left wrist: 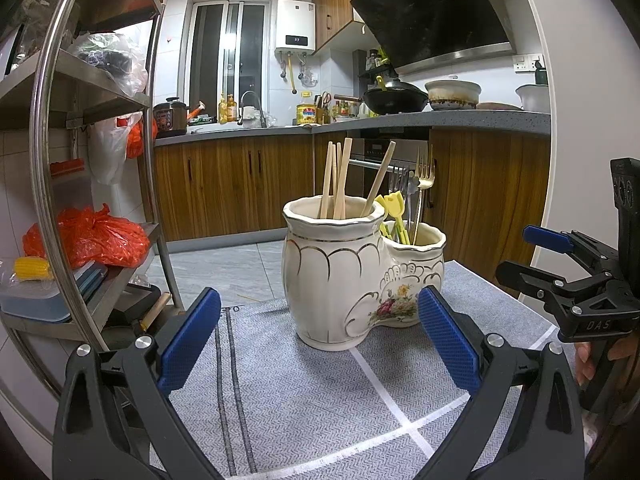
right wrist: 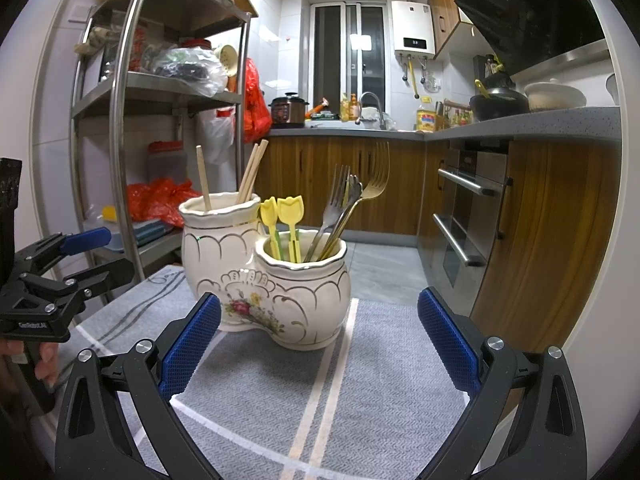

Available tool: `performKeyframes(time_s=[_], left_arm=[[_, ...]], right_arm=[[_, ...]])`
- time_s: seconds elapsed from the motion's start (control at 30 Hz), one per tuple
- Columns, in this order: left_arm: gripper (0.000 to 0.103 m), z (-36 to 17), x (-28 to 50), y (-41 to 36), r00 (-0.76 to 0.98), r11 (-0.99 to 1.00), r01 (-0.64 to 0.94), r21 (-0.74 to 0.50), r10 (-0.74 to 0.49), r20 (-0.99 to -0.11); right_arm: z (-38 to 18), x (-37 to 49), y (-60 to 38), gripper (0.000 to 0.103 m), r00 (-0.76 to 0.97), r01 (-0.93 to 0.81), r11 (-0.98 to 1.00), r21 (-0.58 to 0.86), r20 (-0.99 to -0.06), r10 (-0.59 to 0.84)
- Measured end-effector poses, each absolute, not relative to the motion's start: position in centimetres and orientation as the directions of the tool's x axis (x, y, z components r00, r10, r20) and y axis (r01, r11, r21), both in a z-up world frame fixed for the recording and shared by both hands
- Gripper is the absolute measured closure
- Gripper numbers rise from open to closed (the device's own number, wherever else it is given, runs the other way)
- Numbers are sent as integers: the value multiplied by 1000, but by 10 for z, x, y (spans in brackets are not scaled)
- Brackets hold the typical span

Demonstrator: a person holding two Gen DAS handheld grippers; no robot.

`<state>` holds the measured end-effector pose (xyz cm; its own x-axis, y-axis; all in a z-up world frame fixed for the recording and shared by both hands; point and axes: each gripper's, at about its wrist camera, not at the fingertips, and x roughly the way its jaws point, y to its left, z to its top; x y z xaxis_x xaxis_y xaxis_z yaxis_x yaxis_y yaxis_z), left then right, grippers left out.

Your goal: Organize utensils

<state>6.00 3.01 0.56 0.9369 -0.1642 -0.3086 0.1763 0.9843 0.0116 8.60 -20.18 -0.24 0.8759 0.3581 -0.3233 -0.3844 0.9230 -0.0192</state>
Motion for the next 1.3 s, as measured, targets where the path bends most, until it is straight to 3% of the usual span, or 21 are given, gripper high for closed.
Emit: performKeyframes(time_s=[1.3], left_arm=[[6, 5, 62, 30, 940, 988, 155, 12, -143, -311]], right_arm=[[-2, 87, -202, 5, 875, -385, 923, -18, -324, 359]])
